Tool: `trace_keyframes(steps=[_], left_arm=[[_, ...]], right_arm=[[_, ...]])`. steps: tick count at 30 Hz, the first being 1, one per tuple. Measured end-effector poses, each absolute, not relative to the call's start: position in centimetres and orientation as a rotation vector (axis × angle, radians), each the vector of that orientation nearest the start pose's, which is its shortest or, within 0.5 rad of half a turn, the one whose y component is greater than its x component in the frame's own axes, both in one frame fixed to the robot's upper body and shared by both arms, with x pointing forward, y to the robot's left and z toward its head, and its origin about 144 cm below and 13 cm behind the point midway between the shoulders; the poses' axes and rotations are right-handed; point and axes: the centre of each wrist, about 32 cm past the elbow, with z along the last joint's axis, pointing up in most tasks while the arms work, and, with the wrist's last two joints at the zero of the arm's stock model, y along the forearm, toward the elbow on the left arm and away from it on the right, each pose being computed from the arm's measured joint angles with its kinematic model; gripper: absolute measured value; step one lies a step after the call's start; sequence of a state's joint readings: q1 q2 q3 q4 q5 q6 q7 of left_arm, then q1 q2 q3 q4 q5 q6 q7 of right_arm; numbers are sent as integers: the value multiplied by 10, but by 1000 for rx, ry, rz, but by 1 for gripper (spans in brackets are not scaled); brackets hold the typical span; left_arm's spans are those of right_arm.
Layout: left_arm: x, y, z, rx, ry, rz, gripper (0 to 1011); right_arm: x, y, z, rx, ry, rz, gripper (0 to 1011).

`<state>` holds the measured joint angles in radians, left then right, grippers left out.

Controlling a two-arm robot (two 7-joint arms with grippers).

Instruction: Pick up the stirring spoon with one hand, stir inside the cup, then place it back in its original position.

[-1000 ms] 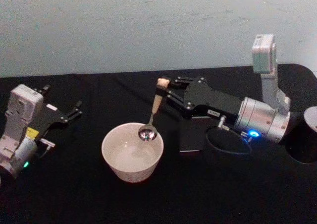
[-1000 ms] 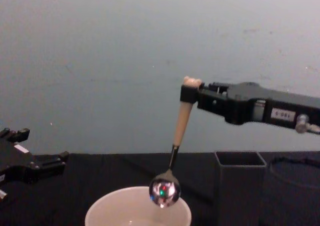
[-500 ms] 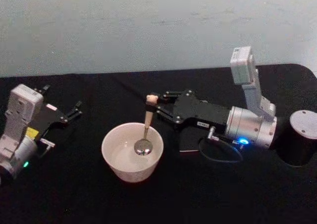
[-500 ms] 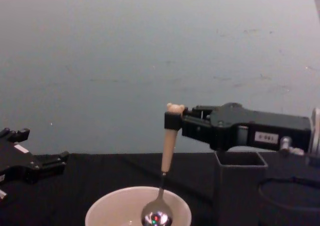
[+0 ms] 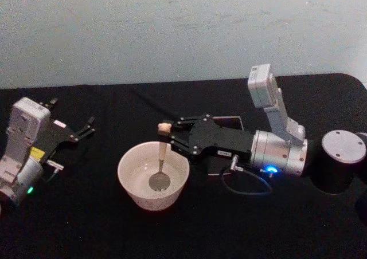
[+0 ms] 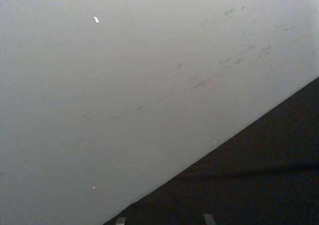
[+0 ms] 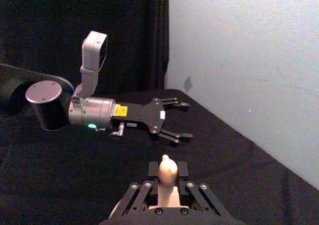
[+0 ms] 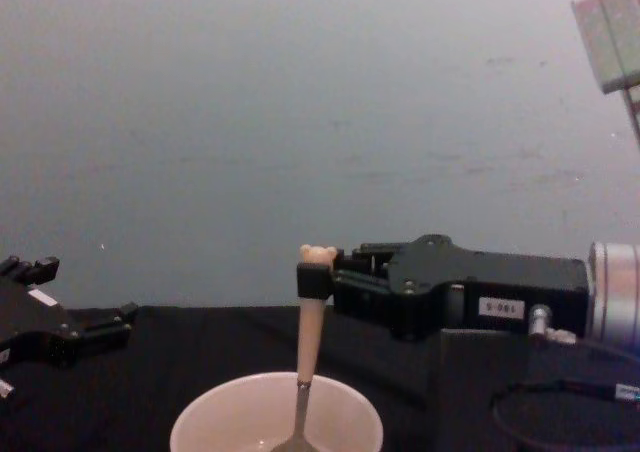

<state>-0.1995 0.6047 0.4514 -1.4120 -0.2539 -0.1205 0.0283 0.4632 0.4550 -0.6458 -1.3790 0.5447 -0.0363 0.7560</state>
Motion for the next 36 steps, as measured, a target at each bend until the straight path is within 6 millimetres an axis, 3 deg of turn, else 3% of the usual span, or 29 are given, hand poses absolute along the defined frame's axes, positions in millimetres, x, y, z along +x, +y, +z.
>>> trace_keyframes(steps=[17,36], left_arm=[[489,310,1140,305,-285,1248,1001],[489,310,1140,305,-285,1248,1001]], right_arm=[[548,-194,1187,-88,-65,-315,215],[570,-180,1180,-120,-63,-393,214]])
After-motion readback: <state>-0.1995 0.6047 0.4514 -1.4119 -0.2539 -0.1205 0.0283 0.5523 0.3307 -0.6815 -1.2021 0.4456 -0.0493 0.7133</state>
